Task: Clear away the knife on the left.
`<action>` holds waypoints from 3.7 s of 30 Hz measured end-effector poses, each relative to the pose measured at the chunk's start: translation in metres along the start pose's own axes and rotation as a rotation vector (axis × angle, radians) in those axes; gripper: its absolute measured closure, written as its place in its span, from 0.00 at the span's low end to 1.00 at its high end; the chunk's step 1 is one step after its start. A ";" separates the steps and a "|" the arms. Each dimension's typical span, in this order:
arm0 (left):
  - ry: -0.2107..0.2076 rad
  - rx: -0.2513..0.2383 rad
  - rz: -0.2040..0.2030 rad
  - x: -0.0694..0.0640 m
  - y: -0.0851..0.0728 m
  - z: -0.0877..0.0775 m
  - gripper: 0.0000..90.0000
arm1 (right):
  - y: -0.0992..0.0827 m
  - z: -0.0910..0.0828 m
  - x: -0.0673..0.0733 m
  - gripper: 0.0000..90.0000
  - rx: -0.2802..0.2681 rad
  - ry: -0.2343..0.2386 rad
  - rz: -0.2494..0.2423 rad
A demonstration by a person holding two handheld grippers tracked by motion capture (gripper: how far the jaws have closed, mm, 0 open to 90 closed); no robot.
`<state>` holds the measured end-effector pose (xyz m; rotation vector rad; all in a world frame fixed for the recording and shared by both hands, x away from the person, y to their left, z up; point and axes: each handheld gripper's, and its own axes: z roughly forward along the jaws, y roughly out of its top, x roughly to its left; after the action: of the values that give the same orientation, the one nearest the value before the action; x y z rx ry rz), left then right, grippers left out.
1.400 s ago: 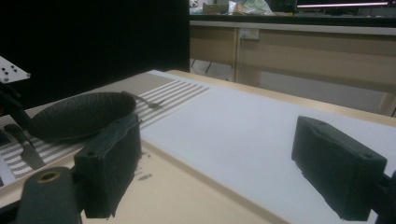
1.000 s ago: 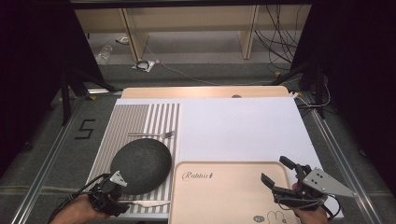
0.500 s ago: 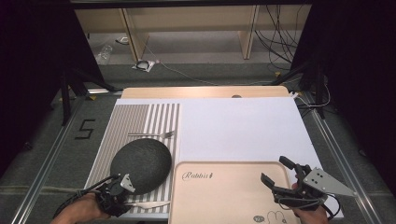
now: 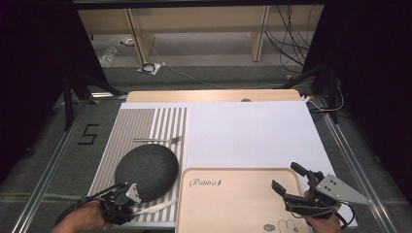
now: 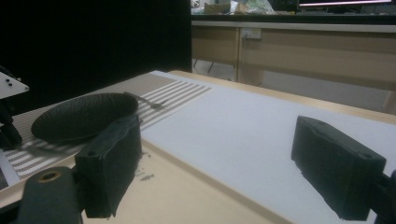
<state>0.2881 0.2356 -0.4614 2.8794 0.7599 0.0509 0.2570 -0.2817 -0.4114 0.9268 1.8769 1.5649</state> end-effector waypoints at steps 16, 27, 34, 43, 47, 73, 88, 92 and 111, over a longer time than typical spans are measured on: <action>0.034 0.018 0.024 -0.005 0.003 0.000 0.88 | 0.000 0.000 0.000 0.19 0.001 -0.002 0.001; 0.011 -0.003 0.004 -0.008 -0.001 -0.003 0.88 | 0.000 0.000 0.000 0.20 0.012 -0.001 -0.001; 0.005 -0.050 -0.003 -0.012 -0.002 -0.011 0.88 | 0.000 0.001 0.000 0.20 0.011 0.000 -0.005; -0.013 -0.205 -0.066 -0.019 0.009 -0.025 0.88 | 0.000 0.001 0.000 0.20 0.008 0.003 -0.005; -0.012 -0.277 -0.113 -0.020 0.017 -0.027 0.88 | 0.000 0.000 0.000 0.20 0.011 0.002 -0.004; -0.046 -0.423 -0.147 -0.045 0.078 -0.024 0.88 | 0.002 -0.003 0.001 0.20 -0.015 0.001 -0.010; -0.097 -0.384 -0.091 -0.072 0.112 -0.022 0.88 | 0.002 -0.004 0.001 0.20 -0.017 0.004 -0.010; -0.120 -0.374 -0.076 -0.079 0.119 -0.018 0.88 | 0.002 -0.003 0.001 0.20 -0.014 0.004 -0.011; -0.178 -0.262 -0.026 -0.100 0.146 0.006 0.88 | 0.003 -0.004 0.001 0.20 -0.016 0.005 -0.010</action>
<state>0.2723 0.0600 -0.4422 2.5847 0.6999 -0.1010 0.2534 -0.2830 -0.4081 0.9055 1.8674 1.5755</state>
